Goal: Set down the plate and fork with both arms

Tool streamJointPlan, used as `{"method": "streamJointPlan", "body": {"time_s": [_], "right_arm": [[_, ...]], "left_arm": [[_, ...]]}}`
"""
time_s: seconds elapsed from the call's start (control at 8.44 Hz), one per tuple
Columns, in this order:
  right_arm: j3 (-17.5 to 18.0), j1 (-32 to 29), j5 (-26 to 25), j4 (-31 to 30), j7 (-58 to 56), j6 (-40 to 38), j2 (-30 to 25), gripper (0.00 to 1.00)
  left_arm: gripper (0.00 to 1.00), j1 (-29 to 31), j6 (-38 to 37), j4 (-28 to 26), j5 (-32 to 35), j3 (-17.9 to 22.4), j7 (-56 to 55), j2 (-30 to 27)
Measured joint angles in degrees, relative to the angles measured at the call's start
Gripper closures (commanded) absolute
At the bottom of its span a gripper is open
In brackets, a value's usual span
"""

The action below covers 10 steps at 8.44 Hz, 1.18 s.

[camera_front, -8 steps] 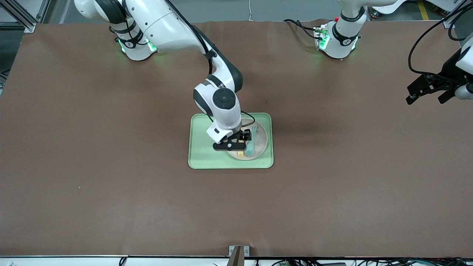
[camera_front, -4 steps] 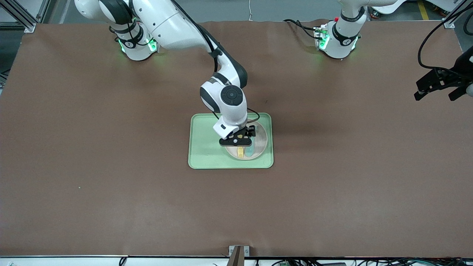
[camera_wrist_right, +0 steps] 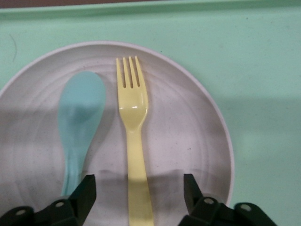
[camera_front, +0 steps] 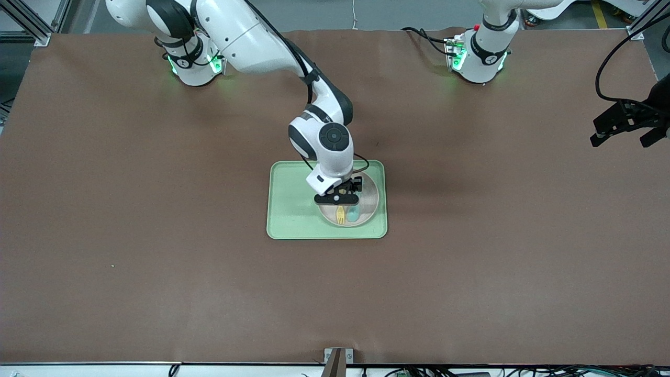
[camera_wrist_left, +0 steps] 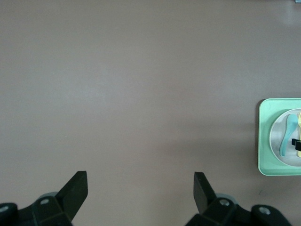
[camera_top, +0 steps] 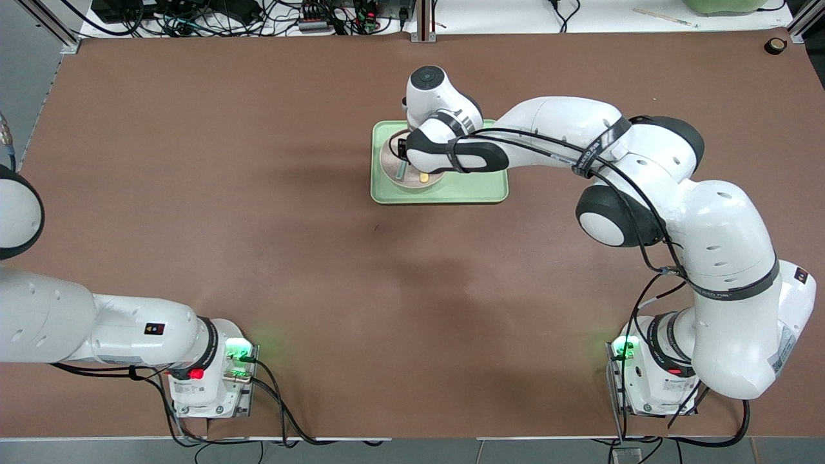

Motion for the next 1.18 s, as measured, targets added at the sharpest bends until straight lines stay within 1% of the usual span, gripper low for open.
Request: {"method": "streamJointPlan", "body": {"time_s": [0.12, 0.36, 0.47, 0.59, 0.71, 0.83, 1.18], "right_arm": [[0.0, 0.1, 0.0, 0.0, 0.3, 0.0, 0.0, 0.52], [0.0, 0.1, 0.0, 0.0, 0.4, 0.0, 0.0, 0.66], [0.0, 0.1, 0.0, 0.0, 0.5, 0.0, 0.0, 0.75], [0.0, 0.1, 0.0, 0.0, 0.5, -0.1, 0.0, 0.88], [0.0, 0.1, 0.0, 0.0, 0.6, -0.1, 0.1, 0.97], [0.0, 0.1, 0.1, 0.0, 0.6, -0.1, 0.1, 1.0], [0.0, 0.1, 0.2, 0.1, 2.6, -0.1, 0.1, 1.0]], "left_arm": [[0.01, 0.0, 0.0, 0.0, 0.0, 0.0, 0.0, 0.0], [0.01, 0.0, 0.0, 0.0, 1.0, 0.0, 0.0, 0.1], [0.01, 0.0, 0.0, 0.0, 1.1, 0.0, 0.0, 0.1], [0.01, 0.0, 0.0, 0.0, 1.2, 0.0, 0.0, 0.1], [0.01, -0.1, 0.0, 0.1, 1.2, 0.0, 0.0, 0.1], [0.01, -0.1, 0.0, 0.1, 1.2, 0.0, 0.0, 0.1], [0.01, -0.1, 0.0, 0.1, 1.2, 0.0, 0.0, 0.1]]}}
